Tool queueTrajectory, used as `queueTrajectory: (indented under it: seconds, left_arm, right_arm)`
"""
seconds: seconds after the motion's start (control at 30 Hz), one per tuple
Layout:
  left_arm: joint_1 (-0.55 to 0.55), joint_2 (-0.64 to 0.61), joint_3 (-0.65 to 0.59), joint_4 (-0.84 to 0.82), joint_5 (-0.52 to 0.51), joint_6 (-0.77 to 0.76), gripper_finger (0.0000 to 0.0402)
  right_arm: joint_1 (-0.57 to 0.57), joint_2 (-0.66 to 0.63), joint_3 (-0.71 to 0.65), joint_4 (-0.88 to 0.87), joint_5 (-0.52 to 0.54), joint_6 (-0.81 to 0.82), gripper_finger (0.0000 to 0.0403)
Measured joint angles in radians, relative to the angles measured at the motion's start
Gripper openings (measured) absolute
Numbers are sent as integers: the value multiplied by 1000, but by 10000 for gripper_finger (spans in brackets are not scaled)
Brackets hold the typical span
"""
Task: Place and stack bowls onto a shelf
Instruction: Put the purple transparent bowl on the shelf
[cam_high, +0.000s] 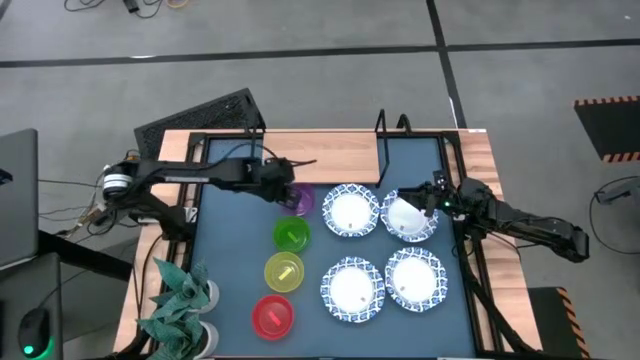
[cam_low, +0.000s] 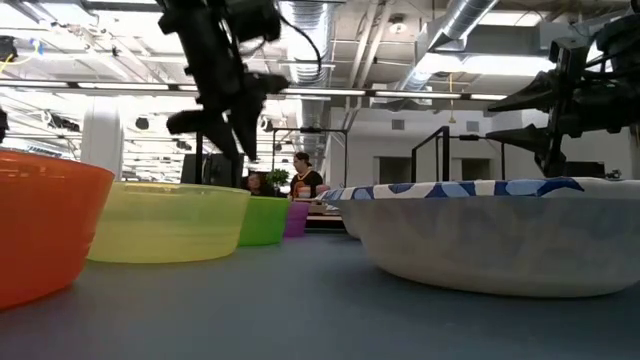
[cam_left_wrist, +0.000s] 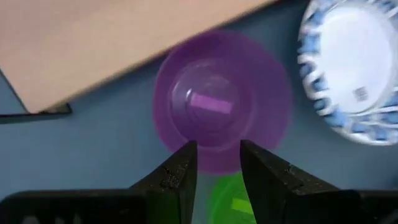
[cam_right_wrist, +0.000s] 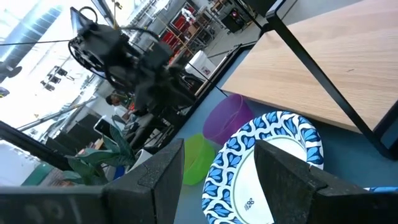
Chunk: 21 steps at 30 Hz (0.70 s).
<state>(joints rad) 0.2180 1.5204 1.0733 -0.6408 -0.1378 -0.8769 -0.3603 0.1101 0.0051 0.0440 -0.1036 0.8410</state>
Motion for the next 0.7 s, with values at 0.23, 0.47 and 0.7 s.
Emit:
queueTrajectory:
  seconds: [0.23, 0.47, 0.7]
  left_arm:
    - [0, 106, 0, 3, 1, -63, 106]
    - [0, 116, 0, -56, -44, -131, 106]
    - [0, 116, 0, -58, -58, -182, 106]
  right_arm:
    - [0, 0, 0, -1, 0, 0, 220]
    - [0, 0, 0, -2, 0, -1, 220]
    - [0, 0, 0, -4, 0, -3, 220]
